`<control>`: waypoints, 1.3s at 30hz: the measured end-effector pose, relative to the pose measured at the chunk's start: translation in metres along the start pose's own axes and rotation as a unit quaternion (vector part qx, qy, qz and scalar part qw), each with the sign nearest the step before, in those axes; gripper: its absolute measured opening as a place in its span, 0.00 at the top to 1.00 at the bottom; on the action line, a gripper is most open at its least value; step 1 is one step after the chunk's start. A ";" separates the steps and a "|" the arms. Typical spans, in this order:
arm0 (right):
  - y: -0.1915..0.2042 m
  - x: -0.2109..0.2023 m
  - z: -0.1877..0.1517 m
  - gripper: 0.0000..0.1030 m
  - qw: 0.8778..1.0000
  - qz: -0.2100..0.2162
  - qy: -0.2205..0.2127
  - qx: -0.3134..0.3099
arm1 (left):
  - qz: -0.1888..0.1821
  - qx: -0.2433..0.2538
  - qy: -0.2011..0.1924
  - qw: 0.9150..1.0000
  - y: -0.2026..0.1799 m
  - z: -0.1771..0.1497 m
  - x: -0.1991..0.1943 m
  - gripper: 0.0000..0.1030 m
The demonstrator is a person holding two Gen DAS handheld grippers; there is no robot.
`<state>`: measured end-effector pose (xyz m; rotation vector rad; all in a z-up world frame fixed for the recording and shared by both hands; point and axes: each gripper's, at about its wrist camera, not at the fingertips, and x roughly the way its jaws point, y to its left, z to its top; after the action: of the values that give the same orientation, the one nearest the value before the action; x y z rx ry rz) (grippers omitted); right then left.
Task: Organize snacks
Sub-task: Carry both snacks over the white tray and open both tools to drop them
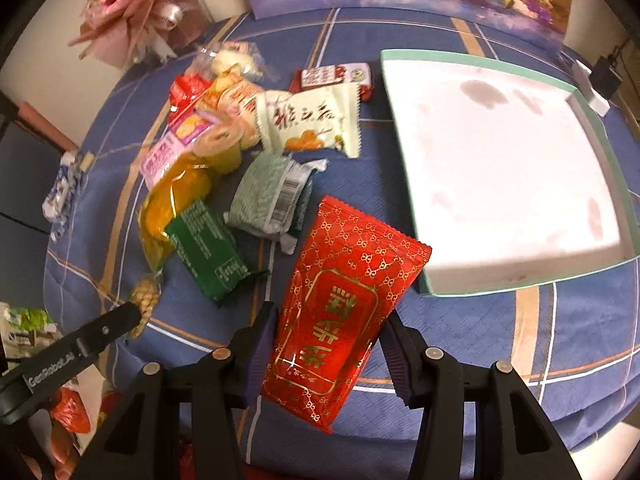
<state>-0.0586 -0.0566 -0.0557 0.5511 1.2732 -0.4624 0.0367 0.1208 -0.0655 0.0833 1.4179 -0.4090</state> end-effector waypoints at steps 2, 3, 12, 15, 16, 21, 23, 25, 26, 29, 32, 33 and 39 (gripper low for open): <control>-0.008 -0.008 0.005 0.48 1.000 0.003 -0.011 0.009 | -0.004 0.007 -0.011 1.000 -0.005 0.000 -0.008 0.56; -0.010 -0.010 0.005 0.48 1.000 0.005 -0.015 0.013 | -0.007 0.010 -0.016 1.000 -0.007 -0.001 -0.013 0.56; -0.043 -0.019 0.014 0.48 0.996 -0.014 -0.045 0.075 | -0.021 0.047 -0.043 0.998 -0.066 0.011 -0.033 0.56; -0.065 -0.024 0.021 0.48 0.991 -0.035 -0.061 0.110 | -0.025 0.070 -0.047 0.996 -0.099 0.015 -0.028 0.56; -0.074 -0.027 0.021 0.48 0.989 -0.048 -0.067 0.122 | -0.029 0.079 -0.046 0.995 -0.112 0.017 -0.024 0.56; -0.121 -0.035 0.026 0.48 0.977 -0.079 -0.082 0.179 | -0.040 0.120 -0.036 0.991 -0.173 0.018 0.000 0.56; -0.135 -0.037 0.028 0.48 0.973 -0.084 -0.086 0.197 | -0.043 0.135 -0.032 0.989 -0.196 0.017 0.009 0.56; -0.149 -0.038 0.029 0.48 0.969 -0.091 -0.089 0.213 | -0.045 0.152 -0.028 0.987 -0.220 0.018 0.019 0.56; -0.155 -0.038 0.030 0.48 0.967 -0.093 -0.089 0.219 | -0.046 0.158 -0.028 0.986 -0.228 0.019 0.022 0.56; -0.175 -0.038 0.033 0.48 0.962 -0.101 -0.090 0.238 | -0.049 0.175 -0.028 0.983 -0.253 0.021 0.033 0.56; -0.191 -0.037 0.036 0.48 0.958 -0.106 -0.093 0.252 | -0.052 0.186 -0.031 0.981 -0.272 0.023 0.043 0.56; -0.196 -0.035 0.038 0.48 0.956 -0.110 -0.091 0.256 | -0.051 0.189 -0.032 0.980 -0.277 0.024 0.047 0.56; -0.233 -0.039 0.053 0.48 0.948 -0.128 -0.093 0.276 | -0.048 0.196 -0.034 0.979 -0.297 0.039 0.069 0.56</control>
<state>-0.1688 -0.2710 -0.0374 0.7908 1.0308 -1.0831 -0.0163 -0.1823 -0.0714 0.3191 1.2607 -0.7610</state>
